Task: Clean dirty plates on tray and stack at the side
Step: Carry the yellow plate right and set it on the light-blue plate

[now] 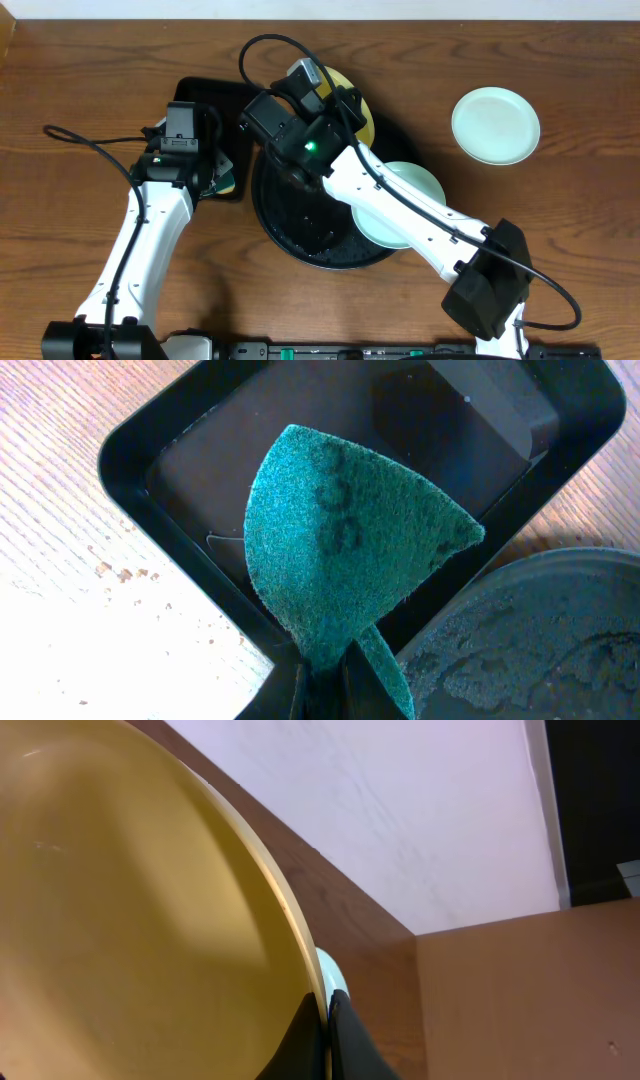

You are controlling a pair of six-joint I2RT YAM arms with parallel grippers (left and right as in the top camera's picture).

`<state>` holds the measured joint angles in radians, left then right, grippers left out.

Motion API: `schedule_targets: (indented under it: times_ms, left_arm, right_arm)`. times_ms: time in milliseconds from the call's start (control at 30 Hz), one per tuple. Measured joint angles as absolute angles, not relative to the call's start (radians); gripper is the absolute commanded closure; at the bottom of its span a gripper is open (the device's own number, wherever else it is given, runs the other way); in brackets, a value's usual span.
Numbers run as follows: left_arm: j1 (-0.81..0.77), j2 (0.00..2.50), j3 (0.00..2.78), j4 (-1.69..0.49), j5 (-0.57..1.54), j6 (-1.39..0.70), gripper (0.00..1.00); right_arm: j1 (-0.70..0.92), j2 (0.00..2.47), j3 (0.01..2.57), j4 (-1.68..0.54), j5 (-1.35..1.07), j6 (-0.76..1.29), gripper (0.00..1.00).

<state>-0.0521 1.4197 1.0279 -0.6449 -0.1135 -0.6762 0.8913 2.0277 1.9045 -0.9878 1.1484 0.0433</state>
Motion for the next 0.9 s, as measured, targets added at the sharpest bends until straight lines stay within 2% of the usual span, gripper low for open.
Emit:
schedule_targets:
  times_ms: [200, 400, 633, 733, 900]
  left_arm:
    - [-0.052, 1.420, 1.028, -0.645, -0.113, -0.676, 0.92]
    - [-0.052, 1.420, 1.028, -0.645, -0.113, -0.676, 0.93]
    - [-0.052, 1.420, 1.028, -0.646, -0.113, -0.676, 0.93]
    - [-0.052, 1.420, 1.028, -0.646, -0.113, -0.676, 0.93]
    - [-0.052, 1.420, 1.028, -0.646, -0.113, -0.677, 0.93]
  right_arm:
    - [0.883, 2.028, 1.905, -0.989, 1.119, 0.070, 0.99]
    - [0.736, 2.028, 1.905, -1.032, 0.748, 0.175, 0.98]
    - [0.265, 2.028, 1.905, -1.092, 0.231, 0.306, 0.98]
    - [0.055, 2.028, 1.905, -1.103, 0.110, 0.341, 0.98]
    - [-0.192, 2.027, 1.892, -1.068, -0.002, 0.396, 0.98]
